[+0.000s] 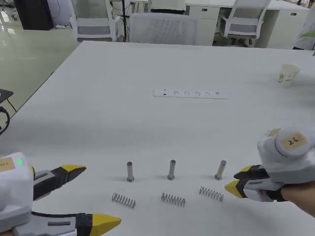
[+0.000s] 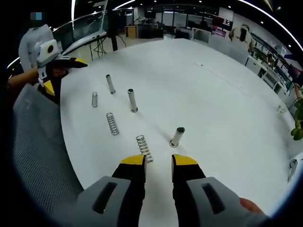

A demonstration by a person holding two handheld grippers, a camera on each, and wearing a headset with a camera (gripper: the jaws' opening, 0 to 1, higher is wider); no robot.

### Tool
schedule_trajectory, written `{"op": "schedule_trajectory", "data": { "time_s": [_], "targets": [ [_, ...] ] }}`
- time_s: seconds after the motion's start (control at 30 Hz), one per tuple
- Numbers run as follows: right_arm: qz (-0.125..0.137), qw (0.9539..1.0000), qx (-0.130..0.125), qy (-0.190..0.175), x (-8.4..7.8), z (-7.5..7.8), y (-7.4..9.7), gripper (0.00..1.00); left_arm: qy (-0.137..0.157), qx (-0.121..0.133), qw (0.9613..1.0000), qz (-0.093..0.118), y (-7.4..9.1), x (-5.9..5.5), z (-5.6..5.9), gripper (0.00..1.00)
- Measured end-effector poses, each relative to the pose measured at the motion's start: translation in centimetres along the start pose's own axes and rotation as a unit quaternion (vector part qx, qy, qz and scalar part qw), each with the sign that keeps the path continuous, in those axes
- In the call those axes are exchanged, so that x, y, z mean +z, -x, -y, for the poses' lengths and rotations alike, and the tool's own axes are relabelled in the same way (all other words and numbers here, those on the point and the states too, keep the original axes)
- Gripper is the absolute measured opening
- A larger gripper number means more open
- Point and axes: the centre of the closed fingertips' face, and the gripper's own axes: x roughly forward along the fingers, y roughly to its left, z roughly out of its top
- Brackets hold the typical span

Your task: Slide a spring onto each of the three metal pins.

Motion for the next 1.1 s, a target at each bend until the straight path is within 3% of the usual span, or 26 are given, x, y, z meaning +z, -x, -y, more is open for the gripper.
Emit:
{"op": "schedule_trajectory", "data": {
  "time_s": [0.37,1.1],
  "targets": [
    [-0.022,0.9987,0.035,0.029,-0.9,-1.6,-1.7,0.19,-0.001,-0.001,1.0,0.0,0.0,0.1,0.1,0.81],
    [-0.055,0.9936,0.063,0.076,-1.8,-2.0,-3.5,0.14,-0.001,-0.001,1.0,0.001,-0.1,0.3,0.2,0.81]
  ]
}}
